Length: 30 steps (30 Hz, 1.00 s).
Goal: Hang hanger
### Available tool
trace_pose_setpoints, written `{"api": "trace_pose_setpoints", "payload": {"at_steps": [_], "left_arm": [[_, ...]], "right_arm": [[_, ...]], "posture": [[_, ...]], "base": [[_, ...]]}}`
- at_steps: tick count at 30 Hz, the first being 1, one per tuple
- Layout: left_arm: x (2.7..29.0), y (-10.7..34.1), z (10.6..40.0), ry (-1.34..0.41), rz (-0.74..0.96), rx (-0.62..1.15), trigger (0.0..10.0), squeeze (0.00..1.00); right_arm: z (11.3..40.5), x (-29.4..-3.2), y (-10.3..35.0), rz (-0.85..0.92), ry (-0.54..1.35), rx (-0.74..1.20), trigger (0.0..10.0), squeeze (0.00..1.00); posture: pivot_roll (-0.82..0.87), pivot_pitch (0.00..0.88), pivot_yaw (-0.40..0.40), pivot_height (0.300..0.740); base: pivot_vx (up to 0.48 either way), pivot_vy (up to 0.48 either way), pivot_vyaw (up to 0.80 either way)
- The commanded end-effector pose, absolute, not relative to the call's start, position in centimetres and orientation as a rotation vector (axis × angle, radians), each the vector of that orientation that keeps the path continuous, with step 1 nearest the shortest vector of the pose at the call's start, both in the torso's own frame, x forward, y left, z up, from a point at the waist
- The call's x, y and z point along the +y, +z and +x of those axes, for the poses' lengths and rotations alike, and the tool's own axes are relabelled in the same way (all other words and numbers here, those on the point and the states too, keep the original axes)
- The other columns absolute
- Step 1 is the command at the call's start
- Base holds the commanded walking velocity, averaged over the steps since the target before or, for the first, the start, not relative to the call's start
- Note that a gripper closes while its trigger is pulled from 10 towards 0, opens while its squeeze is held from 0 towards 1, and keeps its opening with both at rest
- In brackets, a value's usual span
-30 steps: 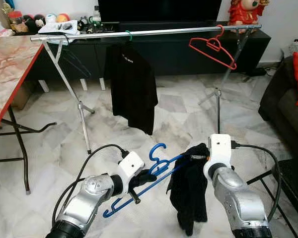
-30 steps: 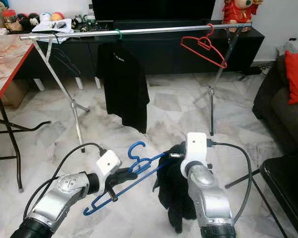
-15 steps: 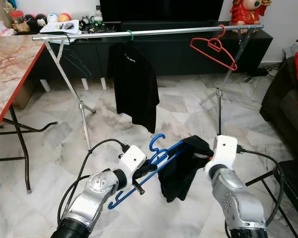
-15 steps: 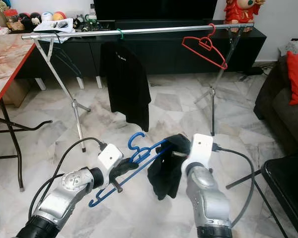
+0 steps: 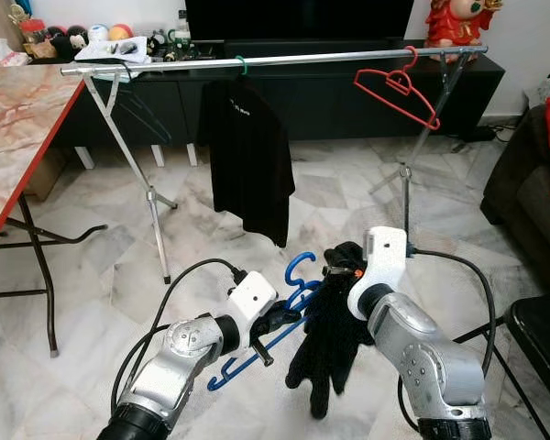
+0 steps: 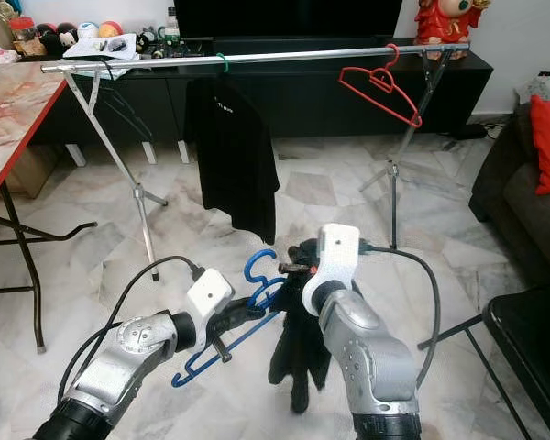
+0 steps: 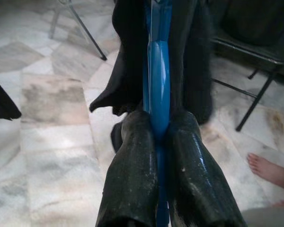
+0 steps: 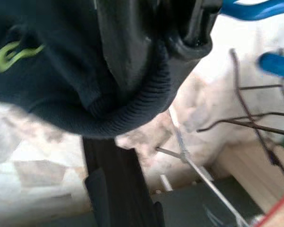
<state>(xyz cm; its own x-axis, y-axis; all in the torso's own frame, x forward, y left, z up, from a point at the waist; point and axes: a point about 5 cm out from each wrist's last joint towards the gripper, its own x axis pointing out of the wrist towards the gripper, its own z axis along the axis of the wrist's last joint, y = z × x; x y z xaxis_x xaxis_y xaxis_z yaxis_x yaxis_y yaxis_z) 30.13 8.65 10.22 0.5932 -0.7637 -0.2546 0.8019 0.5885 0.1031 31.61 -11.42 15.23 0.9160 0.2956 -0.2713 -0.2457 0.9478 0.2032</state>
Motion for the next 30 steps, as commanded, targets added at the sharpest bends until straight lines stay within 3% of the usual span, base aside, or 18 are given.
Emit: {"api": "trace_pose_setpoints", "payload": {"at_steps": [1, 7, 20, 30], "left_arm": [[8.4, 10.3, 29.7, -0.945, 0.215, 0.186, 10.0, 0.0], [9.3, 9.9, 29.6, -0.944, 0.232, 0.21, 10.0, 0.0], [10.1, 9.8, 29.7, -0.932, 0.254, 0.226, 10.0, 0.0], [10.4, 9.2, 27.7, -1.153, 0.304, 0.333, 10.0, 0.0]], "right_arm": [[31.8, -11.8, 15.8, 0.125, 0.26, 0.266, 10.0, 0.0], [32.6, -14.7, 15.5, -0.011, 0.131, 0.252, 10.0, 0.0], [32.7, -16.7, 13.9, -0.159, 0.087, 0.294, 10.0, 0.0], [32.9, -17.3, 13.1, -0.216, 0.115, 0.319, 10.0, 0.0]], "posture": [[-0.02, 0.123, -0.012, 0.74], [-0.02, 0.118, -0.011, 0.74], [-0.02, 0.122, -0.012, 0.74], [-0.02, 0.127, -0.013, 0.74]], "base": [[0.0, 0.0, 0.0], [0.0, 0.0, 0.0], [0.0, 0.0, 0.0], [0.0, 0.0, 0.0]]}}
